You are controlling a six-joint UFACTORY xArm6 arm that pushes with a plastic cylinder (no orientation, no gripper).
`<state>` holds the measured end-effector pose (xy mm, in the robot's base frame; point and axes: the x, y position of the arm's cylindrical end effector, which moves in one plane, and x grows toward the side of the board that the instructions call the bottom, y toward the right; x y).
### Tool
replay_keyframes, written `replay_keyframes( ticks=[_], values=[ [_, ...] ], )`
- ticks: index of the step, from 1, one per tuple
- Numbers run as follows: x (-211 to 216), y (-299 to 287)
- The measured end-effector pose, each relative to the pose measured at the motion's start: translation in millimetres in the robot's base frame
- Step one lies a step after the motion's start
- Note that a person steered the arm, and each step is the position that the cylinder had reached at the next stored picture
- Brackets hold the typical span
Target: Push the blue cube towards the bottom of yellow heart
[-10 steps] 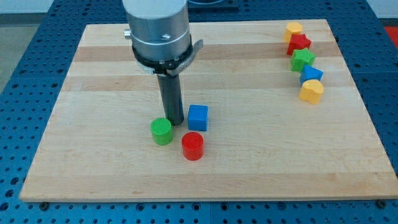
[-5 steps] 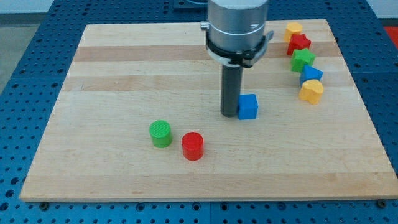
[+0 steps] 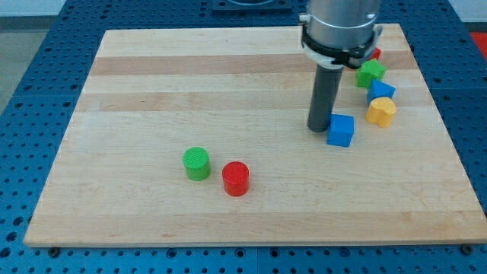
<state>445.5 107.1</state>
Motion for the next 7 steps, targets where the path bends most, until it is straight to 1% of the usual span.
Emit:
replay_keyframes(
  ticks=[2,3,5,7],
  values=[
    [11,15],
    [31,9],
    [36,36],
    [36,52]
  ],
)
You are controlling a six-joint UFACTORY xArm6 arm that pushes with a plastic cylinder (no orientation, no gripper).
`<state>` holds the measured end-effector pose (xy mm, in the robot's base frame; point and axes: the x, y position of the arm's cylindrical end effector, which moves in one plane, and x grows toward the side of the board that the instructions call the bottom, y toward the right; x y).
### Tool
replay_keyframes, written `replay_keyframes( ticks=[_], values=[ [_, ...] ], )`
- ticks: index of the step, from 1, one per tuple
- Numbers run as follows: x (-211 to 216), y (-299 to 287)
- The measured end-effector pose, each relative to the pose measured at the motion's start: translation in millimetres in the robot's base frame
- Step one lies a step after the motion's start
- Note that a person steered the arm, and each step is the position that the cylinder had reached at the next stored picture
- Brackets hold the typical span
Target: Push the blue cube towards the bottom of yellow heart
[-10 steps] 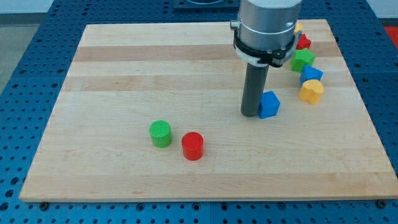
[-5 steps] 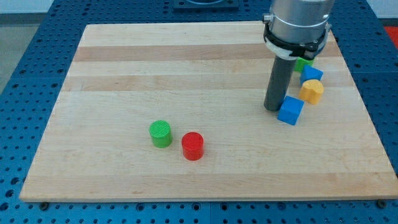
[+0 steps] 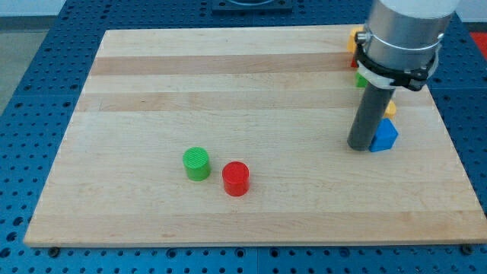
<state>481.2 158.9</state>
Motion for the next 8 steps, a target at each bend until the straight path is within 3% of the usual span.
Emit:
replay_keyframes(
  ticks=[2,5,8],
  values=[
    [0,-8],
    [-35,-177],
    [-35,-193]
  ],
)
